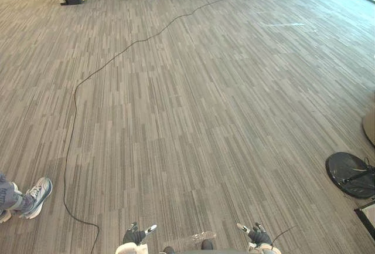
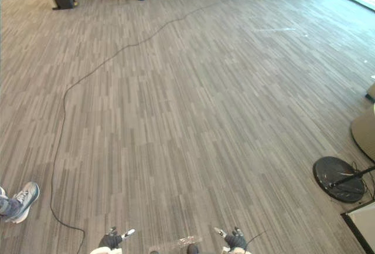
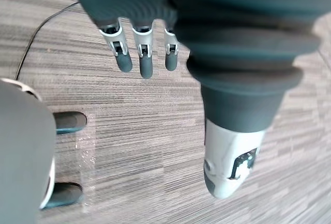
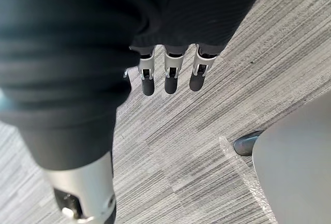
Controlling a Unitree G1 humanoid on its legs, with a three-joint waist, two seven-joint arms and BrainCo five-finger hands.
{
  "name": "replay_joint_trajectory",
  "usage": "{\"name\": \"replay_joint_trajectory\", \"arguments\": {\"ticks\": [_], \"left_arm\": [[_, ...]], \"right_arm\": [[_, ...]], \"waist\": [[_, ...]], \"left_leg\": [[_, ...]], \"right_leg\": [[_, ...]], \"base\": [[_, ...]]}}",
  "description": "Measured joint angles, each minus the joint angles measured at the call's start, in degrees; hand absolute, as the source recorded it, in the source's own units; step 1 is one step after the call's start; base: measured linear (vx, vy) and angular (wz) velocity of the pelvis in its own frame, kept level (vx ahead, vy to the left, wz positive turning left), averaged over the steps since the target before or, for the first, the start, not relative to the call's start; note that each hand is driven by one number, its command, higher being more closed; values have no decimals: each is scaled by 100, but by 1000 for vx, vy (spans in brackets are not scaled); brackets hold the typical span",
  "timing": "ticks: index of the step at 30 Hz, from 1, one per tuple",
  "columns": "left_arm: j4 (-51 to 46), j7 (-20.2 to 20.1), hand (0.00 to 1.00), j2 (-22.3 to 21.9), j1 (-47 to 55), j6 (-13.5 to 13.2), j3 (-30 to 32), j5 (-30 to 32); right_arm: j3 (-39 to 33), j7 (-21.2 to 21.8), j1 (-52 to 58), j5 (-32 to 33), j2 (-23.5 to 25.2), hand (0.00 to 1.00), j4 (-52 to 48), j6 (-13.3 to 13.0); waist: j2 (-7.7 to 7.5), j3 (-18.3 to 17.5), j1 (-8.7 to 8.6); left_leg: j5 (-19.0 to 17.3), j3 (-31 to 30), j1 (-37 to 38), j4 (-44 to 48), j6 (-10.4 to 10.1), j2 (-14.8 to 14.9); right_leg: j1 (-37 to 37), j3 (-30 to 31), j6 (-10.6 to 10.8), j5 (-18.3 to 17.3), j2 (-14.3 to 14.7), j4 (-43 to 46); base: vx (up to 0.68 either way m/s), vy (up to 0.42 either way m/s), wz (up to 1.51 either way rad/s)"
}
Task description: Pick up cushions and gather them together orderly.
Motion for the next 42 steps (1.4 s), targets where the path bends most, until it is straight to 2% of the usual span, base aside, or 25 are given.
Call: {"name": "replay_joint_trajectory", "arguments": {"ticks": [8,18,36,39,42], "left_arm": [[104,7,0,55,-81,-4,-134,209],[171,56,0,42,-81,-6,-129,202],[207,47,0,50,-120,0,-134,162],[202,56,0,41,-117,3,-134,99],[-29,60,0,36,-123,-4,-9,-57]], "right_arm": [[-251,-7,-148,-104,21,0,232,87],[-463,-43,-159,-90,21,0,323,90],[-478,-48,-267,-93,14,0,436,105],[-500,-50,-287,-92,10,0,427,100],[-590,-48,-297,-82,35,0,378,85]], "waist": [[8,4,-4],[26,9,-3],[50,25,-38],[80,60,-49],[-2,307,9]], "left_leg": [[-31,-158,23,52,-46,0],[-22,-242,16,100,42,-50],[-53,-296,27,82,-6,-43],[-103,-283,26,130,-76,-20],[-755,-142,-356,1232,-200,88]], "right_leg": [[88,-247,105,-89,-27,70],[86,-408,0,-186,-89,179],[199,-457,3,-191,-75,37],[-29,-456,-53,-519,-89,598],[-336,-454,-167,-1103,-183,1577]], "base": [[44,-22,13],[-57,-18,7],[24,-12,2],[-23,-44,1],[-82,-116,-6]]}}
